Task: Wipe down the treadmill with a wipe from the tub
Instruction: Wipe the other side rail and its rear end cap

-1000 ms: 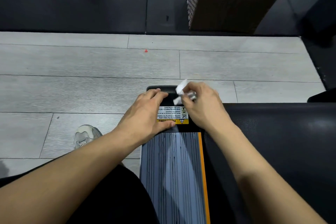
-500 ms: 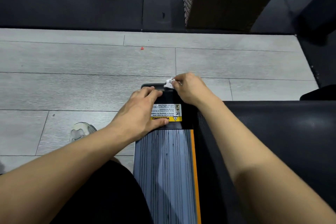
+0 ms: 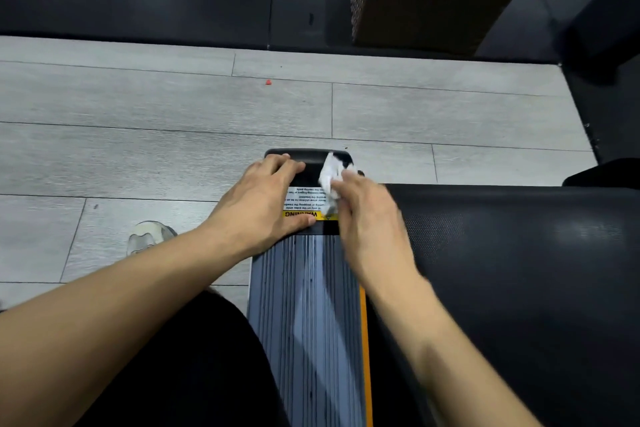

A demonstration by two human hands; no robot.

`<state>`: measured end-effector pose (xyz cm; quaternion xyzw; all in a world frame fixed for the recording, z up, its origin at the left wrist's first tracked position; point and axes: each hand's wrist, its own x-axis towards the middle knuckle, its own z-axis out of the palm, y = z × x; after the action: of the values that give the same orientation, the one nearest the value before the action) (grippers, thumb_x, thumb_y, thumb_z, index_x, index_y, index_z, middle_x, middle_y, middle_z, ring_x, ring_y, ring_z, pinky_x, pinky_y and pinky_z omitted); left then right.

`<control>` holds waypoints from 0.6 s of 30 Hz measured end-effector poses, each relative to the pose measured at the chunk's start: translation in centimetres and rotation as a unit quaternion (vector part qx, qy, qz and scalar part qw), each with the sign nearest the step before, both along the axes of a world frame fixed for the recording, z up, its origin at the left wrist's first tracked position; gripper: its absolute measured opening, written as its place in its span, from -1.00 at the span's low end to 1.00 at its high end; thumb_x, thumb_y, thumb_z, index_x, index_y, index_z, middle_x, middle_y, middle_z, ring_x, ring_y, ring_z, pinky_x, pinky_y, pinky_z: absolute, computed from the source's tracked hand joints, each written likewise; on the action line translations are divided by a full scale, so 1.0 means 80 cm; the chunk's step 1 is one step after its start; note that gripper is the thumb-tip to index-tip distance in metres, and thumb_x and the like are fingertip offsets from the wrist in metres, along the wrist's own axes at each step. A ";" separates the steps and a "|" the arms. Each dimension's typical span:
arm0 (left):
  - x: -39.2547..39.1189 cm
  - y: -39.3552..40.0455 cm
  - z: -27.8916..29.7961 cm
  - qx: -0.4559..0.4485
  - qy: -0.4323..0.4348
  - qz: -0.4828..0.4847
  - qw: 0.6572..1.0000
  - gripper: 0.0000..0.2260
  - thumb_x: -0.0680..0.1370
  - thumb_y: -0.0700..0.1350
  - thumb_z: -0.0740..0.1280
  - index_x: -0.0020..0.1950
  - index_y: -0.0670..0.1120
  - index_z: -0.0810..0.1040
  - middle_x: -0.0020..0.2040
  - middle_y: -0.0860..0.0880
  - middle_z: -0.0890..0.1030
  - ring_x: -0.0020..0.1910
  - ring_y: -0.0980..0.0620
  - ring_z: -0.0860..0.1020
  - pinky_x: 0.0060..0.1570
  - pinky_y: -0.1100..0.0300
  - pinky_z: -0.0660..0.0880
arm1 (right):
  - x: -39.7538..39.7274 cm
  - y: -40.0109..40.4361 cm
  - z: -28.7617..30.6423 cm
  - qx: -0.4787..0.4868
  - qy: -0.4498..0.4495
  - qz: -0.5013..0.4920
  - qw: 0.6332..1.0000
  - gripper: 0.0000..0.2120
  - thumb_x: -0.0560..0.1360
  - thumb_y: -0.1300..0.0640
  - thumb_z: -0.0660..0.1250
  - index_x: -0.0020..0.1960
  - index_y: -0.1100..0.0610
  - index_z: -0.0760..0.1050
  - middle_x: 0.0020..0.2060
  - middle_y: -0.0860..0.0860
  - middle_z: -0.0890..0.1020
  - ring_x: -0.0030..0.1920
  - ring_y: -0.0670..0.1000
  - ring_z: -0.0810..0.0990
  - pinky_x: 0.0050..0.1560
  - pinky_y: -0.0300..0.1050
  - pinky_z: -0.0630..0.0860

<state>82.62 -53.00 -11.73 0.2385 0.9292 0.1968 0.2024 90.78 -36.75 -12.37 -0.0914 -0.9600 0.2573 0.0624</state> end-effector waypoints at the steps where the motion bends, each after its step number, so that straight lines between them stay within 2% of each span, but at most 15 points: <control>1: 0.000 0.000 -0.001 0.000 -0.001 0.000 1.000 -0.22 0.48 0.22 0.47 0.59 0.01 0.25 0.57 -0.03 0.26 0.58 -0.02 0.19 0.51 -0.01 0.27 | 0.020 -0.005 -0.009 0.004 0.015 -0.003 1.000 -0.76 0.52 0.34 0.42 0.17 0.22 0.64 0.18 0.15 0.65 0.22 0.18 0.60 0.27 -0.12 0.45; 3: 0.001 0.001 -0.001 0.000 -0.003 0.001 1.000 -0.23 0.48 0.22 0.47 0.59 0.01 0.24 0.58 -0.03 0.25 0.59 -0.02 0.17 0.51 -0.04 0.27 | 0.046 -0.009 -0.022 -0.039 0.021 -0.007 0.999 -0.69 0.55 0.34 0.39 0.27 0.21 0.60 0.32 0.14 0.59 0.36 0.13 0.52 0.46 -0.14 0.32; 4: 0.001 0.002 -0.001 0.000 -0.003 0.001 1.000 -0.23 0.48 0.22 0.46 0.59 0.01 0.24 0.58 -0.03 0.25 0.59 -0.02 0.17 0.51 -0.05 0.27 | 0.048 -0.008 -0.024 -0.056 0.023 -0.015 0.998 -0.68 0.57 0.33 0.36 0.30 0.20 0.59 0.35 0.13 0.57 0.39 0.12 0.49 0.48 -0.12 0.32; 7: 0.002 0.003 0.001 -0.006 -0.006 0.001 1.000 -0.23 0.49 0.21 0.46 0.60 0.02 0.23 0.59 -0.03 0.22 0.59 -0.03 0.16 0.51 -0.05 0.27 | 0.026 -0.006 -0.013 -0.052 0.000 -0.051 0.997 -0.69 0.61 0.31 0.27 0.33 0.18 0.56 0.37 0.16 0.54 0.37 0.19 0.50 0.35 -0.01 0.43; 11: 0.004 0.006 0.005 -0.023 -0.017 0.002 1.000 -0.23 0.51 0.20 0.44 0.61 0.04 0.18 0.62 -0.02 0.15 0.59 -0.03 0.15 0.52 -0.04 0.24 | -0.044 0.017 0.019 -0.065 -0.139 -0.064 0.986 -0.66 0.64 0.27 0.14 0.31 0.08 0.56 0.19 0.09 0.65 0.21 0.15 0.58 0.09 -0.09 0.42; 15: 0.004 0.006 0.007 -0.038 -0.018 -0.005 0.999 -0.24 0.53 0.22 0.41 0.62 0.06 0.15 0.64 0.00 0.11 0.61 -0.02 0.11 0.55 0.03 0.18 | -0.114 0.035 0.008 -0.132 -0.253 -0.066 0.956 -0.66 0.67 0.16 0.14 0.38 0.11 0.52 0.30 0.16 0.60 0.32 0.19 0.53 0.25 -0.09 0.44; 18: 0.004 0.006 0.009 -0.042 -0.017 -0.005 0.999 -0.25 0.53 0.25 0.40 0.62 0.08 0.14 0.64 0.03 0.09 0.62 0.01 0.07 0.56 0.01 0.17 | -0.129 0.036 -0.009 -0.141 -0.250 -0.052 0.956 -0.66 0.67 0.14 0.13 0.38 0.15 0.52 0.29 0.17 0.60 0.33 0.18 0.52 0.27 -0.10 0.44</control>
<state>82.93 -52.51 -11.02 0.2312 0.9319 0.1609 0.2287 80.48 -33.86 -13.10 -0.2108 -0.8926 0.3554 -0.1802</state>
